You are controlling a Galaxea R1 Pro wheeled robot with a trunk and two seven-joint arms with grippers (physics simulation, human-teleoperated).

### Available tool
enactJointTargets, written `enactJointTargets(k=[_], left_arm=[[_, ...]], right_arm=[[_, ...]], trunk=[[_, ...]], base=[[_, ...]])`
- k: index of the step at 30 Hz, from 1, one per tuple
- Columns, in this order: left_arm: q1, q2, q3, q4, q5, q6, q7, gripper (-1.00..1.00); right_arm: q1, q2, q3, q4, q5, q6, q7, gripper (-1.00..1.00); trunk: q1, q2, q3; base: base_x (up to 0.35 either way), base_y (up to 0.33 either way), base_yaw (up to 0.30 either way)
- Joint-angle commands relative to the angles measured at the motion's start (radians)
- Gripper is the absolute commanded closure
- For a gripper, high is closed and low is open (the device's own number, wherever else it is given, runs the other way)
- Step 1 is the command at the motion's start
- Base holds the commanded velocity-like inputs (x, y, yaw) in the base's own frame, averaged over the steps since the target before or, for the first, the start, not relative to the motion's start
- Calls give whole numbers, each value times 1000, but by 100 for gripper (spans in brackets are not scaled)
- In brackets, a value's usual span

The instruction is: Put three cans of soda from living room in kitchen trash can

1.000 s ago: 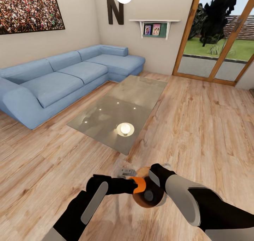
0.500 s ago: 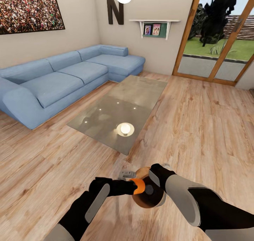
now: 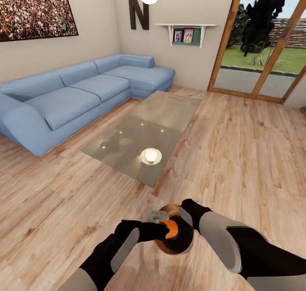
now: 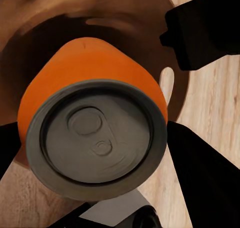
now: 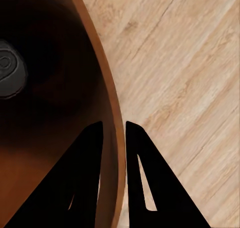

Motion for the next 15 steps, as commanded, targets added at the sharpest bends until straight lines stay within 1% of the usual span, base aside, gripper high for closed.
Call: enactJointTargets(k=[1,4,8,15], left_arm=[[-4,-2,-1,8,-1,-11,0,100],[-8,-4,-1,18,-2,-29,0,100],[-18,-6,-2,57,-2,-43,0,100],[-32,-8,-2,98,-1,-67,0,100]], right_arm=[[0,0,22,0,7,4,7,100],[0,0,22,1,7,4,13,100],[0,0,22,1,7,5,17,100],[1,0,22,2,7,5,18,100]], trunk=[[0,0,0],[0,0,0],[0,0,0],[0,0,0]], base=[[0,0,0],[0,0,0],[0,0,0],[0,0,0]])
